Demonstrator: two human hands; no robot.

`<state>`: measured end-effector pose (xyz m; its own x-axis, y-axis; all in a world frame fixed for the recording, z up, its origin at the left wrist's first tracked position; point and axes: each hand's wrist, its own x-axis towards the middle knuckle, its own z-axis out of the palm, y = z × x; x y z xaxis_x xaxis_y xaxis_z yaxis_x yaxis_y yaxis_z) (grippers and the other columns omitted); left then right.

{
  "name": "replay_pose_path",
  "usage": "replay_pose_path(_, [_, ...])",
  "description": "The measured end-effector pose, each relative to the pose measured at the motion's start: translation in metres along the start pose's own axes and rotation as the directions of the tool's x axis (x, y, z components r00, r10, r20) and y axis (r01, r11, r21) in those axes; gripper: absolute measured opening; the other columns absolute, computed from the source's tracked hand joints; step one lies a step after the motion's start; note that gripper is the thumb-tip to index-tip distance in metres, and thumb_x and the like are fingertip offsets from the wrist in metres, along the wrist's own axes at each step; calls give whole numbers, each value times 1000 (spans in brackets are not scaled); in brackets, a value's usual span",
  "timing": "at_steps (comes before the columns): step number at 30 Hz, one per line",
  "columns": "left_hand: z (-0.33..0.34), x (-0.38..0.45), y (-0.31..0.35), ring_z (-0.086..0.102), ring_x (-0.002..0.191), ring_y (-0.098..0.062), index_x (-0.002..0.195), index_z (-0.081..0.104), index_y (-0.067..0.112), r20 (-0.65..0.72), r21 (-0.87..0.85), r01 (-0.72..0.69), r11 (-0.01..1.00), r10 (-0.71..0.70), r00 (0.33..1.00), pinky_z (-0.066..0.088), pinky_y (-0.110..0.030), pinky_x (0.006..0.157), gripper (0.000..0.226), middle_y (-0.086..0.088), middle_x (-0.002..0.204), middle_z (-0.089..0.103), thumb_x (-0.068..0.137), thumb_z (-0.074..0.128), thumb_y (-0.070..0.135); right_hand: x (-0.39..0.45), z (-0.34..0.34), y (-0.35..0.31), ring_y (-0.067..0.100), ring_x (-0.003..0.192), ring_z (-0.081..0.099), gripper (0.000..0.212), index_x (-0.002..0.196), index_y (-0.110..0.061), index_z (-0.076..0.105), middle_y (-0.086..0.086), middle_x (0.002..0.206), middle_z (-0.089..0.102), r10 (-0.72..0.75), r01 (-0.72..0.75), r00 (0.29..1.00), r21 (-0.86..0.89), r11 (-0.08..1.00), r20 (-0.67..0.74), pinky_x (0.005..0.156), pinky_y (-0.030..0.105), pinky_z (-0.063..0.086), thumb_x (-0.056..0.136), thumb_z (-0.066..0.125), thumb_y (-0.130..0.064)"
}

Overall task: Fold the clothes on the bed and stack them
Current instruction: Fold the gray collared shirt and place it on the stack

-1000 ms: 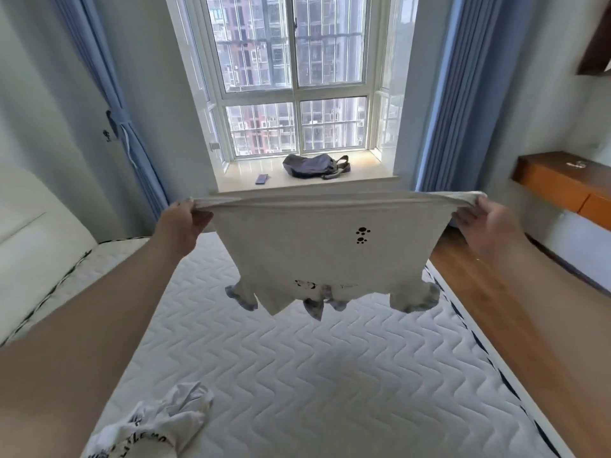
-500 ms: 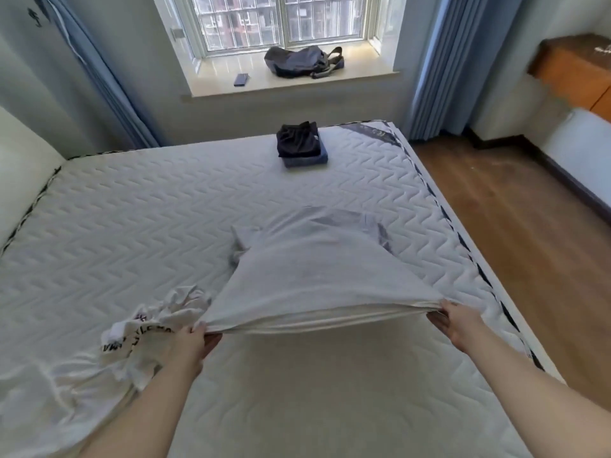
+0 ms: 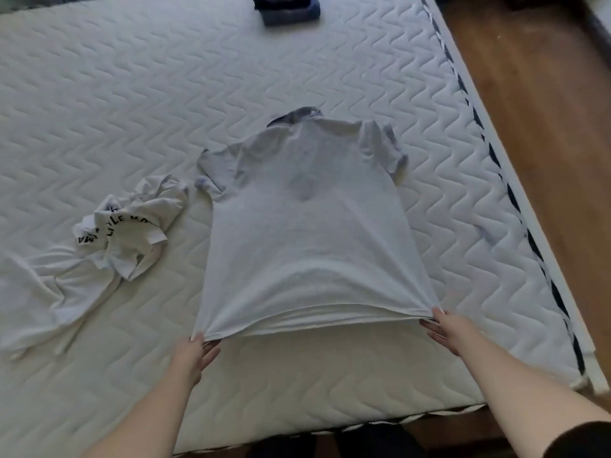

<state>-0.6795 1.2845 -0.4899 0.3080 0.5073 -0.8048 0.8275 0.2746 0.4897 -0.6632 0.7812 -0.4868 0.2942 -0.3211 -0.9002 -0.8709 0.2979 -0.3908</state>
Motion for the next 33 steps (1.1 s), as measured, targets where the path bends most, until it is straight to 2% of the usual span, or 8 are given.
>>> replay_pose_path(6, [-16,25,-75,54,125,-39,144,32,-5,-52,-2,104,995,-104,993,46,-41,93,44,-28,138,50,105,41,12,41,-22,74,33,119,58,28,130,-9,48,15,134,57,48,-59,996,-164,985,-74,86,33,38,106,37,-18])
replay_pose_path(12, [-33,47,-131,60,80,-14,137,42,-2,-70,73,127,989,-122,990,52,-23,62,41,-15,109,61,102,49,19,77,-37,134,26,65,55,32,73,-6,58,22,88,64,-115,11,978,-505,863,-176,59,31,35,98,58,-25])
replay_pose_path(16, [-38,65,-151,56,76,-10,127,50,-2,-77,141,121,983,-111,991,49,-26,64,32,-13,111,55,102,50,17,88,-37,159,31,72,59,33,86,2,69,22,81,68,-157,23,971,-586,810,-179,64,29,45,96,61,-29])
replay_pose_path(19, [-43,73,-162,55,74,-10,99,54,10,-90,183,111,977,-96,991,51,-16,45,9,-8,95,57,102,49,17,90,-36,166,35,76,62,37,66,-7,66,25,82,70,-217,46,958,-645,762,-187,69,39,44,94,63,-31])
replay_pose_path(22, [-47,78,-173,52,69,-10,88,52,13,-126,245,85,966,-56,990,46,-12,37,14,-3,81,53,102,50,17,89,-39,168,39,82,65,37,77,0,73,25,81,70,-217,46,962,-681,731,-168,75,41,48,95,62,-30])
replay_pose_path(24, [-51,82,-182,51,62,-11,84,53,11,-137,332,57,942,-12,991,48,-17,40,17,-8,78,51,101,53,16,87,-45,169,39,85,65,39,81,1,73,24,83,71,-197,23,968,-724,690,-158,78,42,48,95,59,-32])
replay_pose_path(27, [-57,85,-196,52,56,-19,93,63,1,-143,504,-49,863,139,980,50,-35,63,19,-14,74,55,97,60,19,82,-54,174,37,83,63,43,73,-6,70,19,80,69,-157,-26,977,-811,585,-145,73,39,45,97,54,-38])
replay_pose_path(33, [-65,81,-219,50,64,-25,108,64,-1,-154,550,-52,833,163,975,42,-34,68,28,-13,74,59,94,64,24,73,-69,193,37,96,61,40,88,-3,70,22,93,69,-104,-83,982,-862,500,-155,79,38,45,99,51,-36])
